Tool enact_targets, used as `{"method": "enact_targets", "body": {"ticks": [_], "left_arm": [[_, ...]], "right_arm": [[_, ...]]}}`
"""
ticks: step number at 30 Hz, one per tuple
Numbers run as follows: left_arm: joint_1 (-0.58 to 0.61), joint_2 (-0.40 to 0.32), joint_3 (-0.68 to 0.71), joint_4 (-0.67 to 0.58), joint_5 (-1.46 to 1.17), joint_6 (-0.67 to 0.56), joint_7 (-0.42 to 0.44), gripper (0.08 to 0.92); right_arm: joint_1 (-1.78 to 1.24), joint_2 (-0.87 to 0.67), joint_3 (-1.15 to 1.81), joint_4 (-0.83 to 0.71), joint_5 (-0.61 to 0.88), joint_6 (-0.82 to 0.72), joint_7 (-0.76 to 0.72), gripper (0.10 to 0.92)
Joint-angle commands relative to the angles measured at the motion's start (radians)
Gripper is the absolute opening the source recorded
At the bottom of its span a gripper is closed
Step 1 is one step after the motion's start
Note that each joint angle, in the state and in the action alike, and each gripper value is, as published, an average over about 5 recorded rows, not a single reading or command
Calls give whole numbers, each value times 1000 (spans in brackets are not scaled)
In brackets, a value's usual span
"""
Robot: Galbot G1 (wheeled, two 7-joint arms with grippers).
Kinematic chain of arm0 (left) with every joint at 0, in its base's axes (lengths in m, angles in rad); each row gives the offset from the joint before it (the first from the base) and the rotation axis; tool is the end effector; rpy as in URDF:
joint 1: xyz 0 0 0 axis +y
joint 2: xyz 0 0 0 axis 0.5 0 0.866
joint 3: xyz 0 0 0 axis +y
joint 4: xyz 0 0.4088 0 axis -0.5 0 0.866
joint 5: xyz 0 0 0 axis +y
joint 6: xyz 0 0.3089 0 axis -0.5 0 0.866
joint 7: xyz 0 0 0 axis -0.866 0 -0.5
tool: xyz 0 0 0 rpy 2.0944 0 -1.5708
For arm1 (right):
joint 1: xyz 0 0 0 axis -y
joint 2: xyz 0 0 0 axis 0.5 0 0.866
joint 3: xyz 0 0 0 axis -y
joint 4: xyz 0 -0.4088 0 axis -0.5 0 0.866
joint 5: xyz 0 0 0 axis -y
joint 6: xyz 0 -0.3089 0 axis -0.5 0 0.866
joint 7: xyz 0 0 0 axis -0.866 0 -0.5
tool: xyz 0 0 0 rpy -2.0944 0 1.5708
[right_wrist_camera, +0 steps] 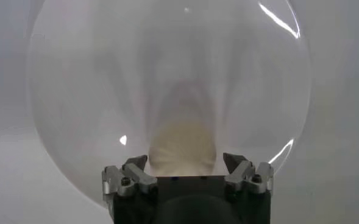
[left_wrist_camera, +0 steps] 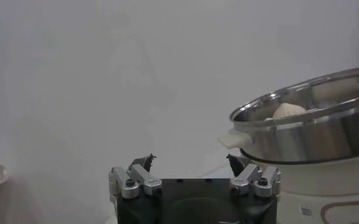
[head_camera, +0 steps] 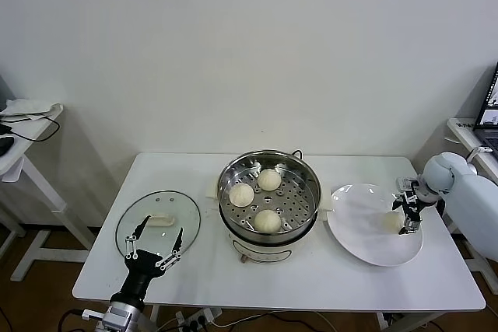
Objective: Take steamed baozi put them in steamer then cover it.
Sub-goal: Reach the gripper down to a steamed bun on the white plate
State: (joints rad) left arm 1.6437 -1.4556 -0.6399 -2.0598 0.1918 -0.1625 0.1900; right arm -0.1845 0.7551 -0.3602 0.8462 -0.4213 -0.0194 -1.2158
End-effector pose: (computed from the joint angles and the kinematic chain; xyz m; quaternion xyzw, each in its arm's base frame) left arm 0.0790 0.0618 -0.3659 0.0924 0.9799 0.1767 0.0114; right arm 0.5137 -0.3242 -0.2468 0.4343 -0.5613 0.5068 0.4894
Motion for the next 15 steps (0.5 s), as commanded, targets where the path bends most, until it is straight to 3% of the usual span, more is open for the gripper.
{"method": "enact_targets", "body": {"ticks": [1,10,15], "left_arm": [[-1,-1,1,3,0,-2,1,823],[-1,-2,2,2,1,-1,0,823],[2,-2,3,-6,1,0,0,823]], "right_arm": [[-5,6,8,-7,-14,1,4,736],[-2,5,9,-3,-6,2,-1,686],[50,-45,-51,54,93,-28,-25,680]]}}
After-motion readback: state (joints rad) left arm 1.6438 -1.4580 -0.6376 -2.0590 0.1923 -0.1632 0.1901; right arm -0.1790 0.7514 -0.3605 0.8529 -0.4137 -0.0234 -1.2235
